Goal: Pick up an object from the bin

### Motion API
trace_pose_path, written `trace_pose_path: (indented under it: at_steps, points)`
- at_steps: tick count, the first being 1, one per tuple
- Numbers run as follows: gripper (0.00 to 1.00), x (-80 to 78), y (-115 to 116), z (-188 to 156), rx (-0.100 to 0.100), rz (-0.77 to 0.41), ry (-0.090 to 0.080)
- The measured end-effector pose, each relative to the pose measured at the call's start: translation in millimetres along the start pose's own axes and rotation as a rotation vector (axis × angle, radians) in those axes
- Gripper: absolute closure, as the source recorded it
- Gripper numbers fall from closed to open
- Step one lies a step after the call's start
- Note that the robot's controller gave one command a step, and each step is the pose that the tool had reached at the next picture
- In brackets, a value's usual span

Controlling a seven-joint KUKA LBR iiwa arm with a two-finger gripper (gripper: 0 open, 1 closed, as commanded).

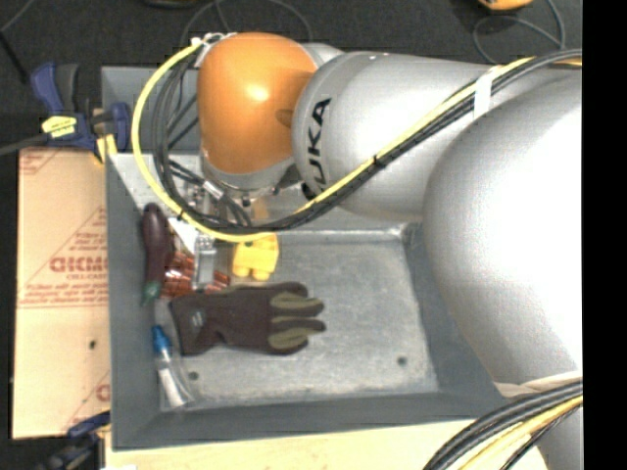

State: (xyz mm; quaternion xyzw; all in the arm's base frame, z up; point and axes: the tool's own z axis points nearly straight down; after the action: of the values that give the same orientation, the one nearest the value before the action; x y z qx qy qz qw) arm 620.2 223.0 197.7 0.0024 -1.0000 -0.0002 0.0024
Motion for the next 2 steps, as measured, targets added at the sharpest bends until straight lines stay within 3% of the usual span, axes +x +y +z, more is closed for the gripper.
trace_pose_path:
  at_steps: [1,2]
  points:
    - [0.0,-1.5,-0.9,-5.4,-0.002,0.003,-0.008]
    - [0.0,7.6,-6.5,-51.3,0.001,0.029,0.001]
